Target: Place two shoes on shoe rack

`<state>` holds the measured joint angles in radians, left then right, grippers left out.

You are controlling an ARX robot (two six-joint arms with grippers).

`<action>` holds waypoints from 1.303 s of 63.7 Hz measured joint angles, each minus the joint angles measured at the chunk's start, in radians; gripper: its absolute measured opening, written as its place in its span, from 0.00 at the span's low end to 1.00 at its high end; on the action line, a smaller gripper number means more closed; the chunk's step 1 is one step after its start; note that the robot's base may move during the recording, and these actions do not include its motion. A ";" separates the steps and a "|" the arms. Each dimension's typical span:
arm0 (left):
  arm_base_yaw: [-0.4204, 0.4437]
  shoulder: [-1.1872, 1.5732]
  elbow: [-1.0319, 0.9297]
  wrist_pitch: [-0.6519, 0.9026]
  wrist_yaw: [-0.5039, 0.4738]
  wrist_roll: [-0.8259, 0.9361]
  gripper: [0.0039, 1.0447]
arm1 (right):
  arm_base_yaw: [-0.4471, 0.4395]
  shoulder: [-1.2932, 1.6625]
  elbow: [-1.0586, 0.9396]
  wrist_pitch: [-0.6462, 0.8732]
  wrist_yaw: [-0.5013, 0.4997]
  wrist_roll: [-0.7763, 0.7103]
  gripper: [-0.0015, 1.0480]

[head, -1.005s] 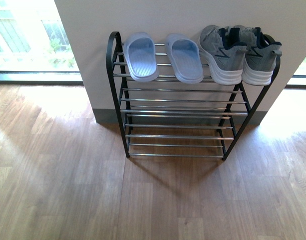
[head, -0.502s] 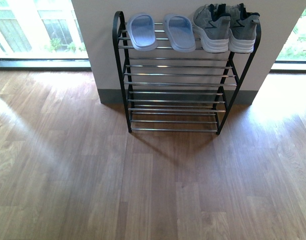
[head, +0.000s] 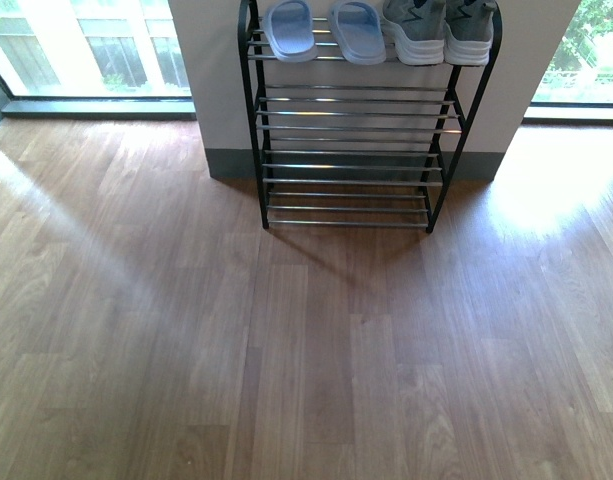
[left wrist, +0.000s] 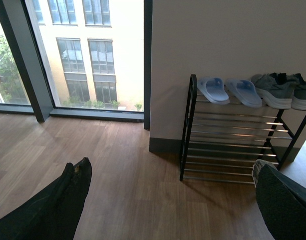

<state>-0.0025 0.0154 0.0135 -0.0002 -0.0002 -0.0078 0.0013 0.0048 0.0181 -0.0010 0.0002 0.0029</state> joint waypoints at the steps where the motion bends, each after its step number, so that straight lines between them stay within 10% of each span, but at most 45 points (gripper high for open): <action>1: 0.000 0.000 0.000 0.000 0.000 0.000 0.91 | 0.000 0.000 0.000 0.000 0.000 0.000 0.91; 83: 0.000 0.000 0.000 0.000 0.000 0.000 0.91 | 0.000 -0.001 0.000 0.000 0.000 0.000 0.91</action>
<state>-0.0025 0.0154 0.0135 -0.0002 -0.0002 -0.0078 0.0013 0.0040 0.0181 -0.0010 0.0006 0.0029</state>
